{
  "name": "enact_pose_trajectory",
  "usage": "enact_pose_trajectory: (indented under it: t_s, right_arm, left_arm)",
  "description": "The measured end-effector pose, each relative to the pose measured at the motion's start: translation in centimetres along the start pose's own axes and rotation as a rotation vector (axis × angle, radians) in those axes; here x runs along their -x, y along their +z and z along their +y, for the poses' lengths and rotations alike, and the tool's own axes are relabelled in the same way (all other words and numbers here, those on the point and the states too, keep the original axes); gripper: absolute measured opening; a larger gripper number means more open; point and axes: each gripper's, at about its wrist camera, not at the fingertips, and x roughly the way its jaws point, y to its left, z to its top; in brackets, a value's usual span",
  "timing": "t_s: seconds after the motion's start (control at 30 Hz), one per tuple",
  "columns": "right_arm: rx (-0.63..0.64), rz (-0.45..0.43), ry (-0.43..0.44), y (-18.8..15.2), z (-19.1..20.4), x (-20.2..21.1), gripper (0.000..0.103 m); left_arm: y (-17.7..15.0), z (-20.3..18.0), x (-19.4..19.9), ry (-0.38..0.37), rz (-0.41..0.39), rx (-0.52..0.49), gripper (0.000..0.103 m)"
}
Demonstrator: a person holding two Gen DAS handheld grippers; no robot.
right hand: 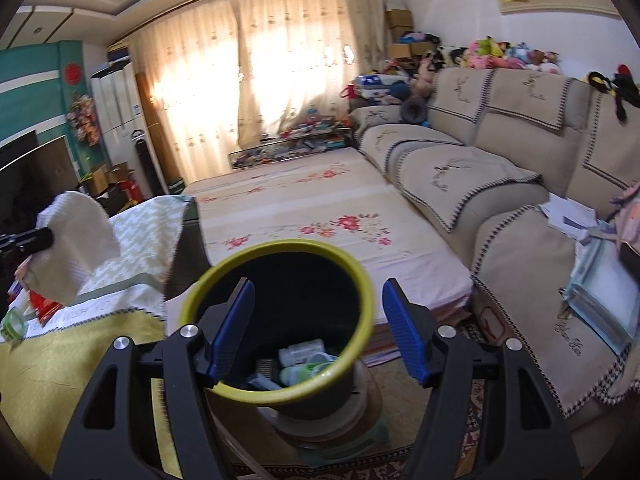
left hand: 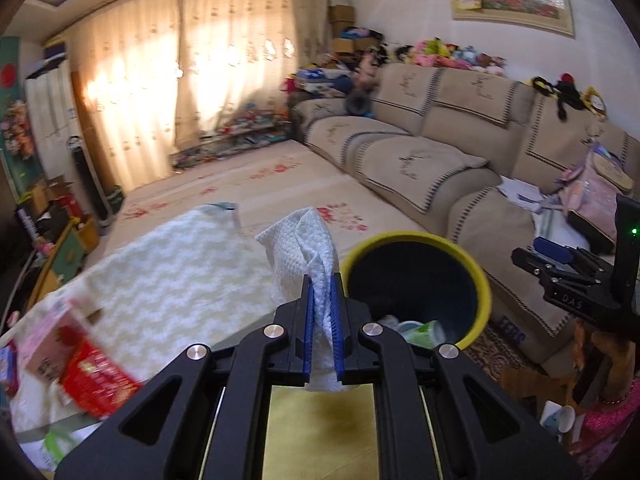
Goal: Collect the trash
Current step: 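Carry the paper towel over the bin and open the left gripper, then withdraw the left gripper while the right gripper moves toward the red snack packet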
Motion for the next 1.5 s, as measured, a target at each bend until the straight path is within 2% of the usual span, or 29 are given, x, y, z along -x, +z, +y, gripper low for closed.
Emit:
enact_pose_trajectory:
  t_s: [0.13,0.27,0.3,0.37,0.4,0.43,0.57,0.67,0.87,1.2,1.27,1.33,1.5]
  right_arm:
    - [-0.024,-0.002,-0.026,-0.2,-1.8,0.4,0.063]
    - [-0.038,0.003,-0.048,-0.6,-2.9,0.6,0.064]
    - [-0.04,0.004,-0.052,-0.6,-3.1,0.6,0.065]
    - [-0.047,0.008,-0.059,-0.8,-3.6,0.6,0.066]
    - [-0.048,0.009,-0.062,-0.8,-3.6,0.6,0.066]
    - [-0.049,0.01,-0.064,-0.7,-3.7,0.6,0.066]
    - [-0.051,0.008,-0.064,-0.7,-3.8,0.6,0.066]
    - [-0.051,0.011,-0.056,-0.7,-3.7,0.6,0.067]
    - [-0.036,0.018,-0.035,-0.8,-2.6,0.4,0.067]
    - [0.008,0.041,0.01,-0.8,0.4,-0.2,0.067]
    - [0.028,0.049,0.038,-0.8,1.8,-0.3,0.067]
    - [0.056,0.058,0.08,-0.9,3.7,-0.5,0.068]
    - [0.152,0.091,0.218,-1.3,9.9,-1.1,0.068]
  left_arm:
    - [1.4,-4.0,-4.5,-0.092,0.043,-0.031,0.009]
    - [2.0,-7.4,-9.1,-0.135,0.082,-0.073,0.01]
    - [1.9,-7.9,-10.0,-0.143,0.093,-0.076,0.013]
    - [2.1,-8.9,-12.1,-0.146,0.11,-0.074,0.028]
    - [2.1,-8.9,-13.0,-0.135,0.114,-0.074,0.049]
    - [1.9,-8.9,-13.6,-0.119,0.111,-0.071,0.055]
    - [1.7,-8.4,-14.3,-0.101,0.111,-0.059,0.056]
    - [1.3,-7.0,-12.8,-0.092,0.095,-0.044,0.059]
    - [0.6,-4.0,-7.0,-0.054,0.02,-0.008,0.062]
    - [-2.6,3.0,3.7,0.04,-0.062,0.137,0.074]
    - [-3.6,4.3,5.4,0.067,-0.071,0.158,0.076]
    - [-5.0,5.7,7.4,0.109,-0.077,0.177,0.084]
    - [-8.9,9.1,12.2,0.228,-0.094,0.244,0.087]
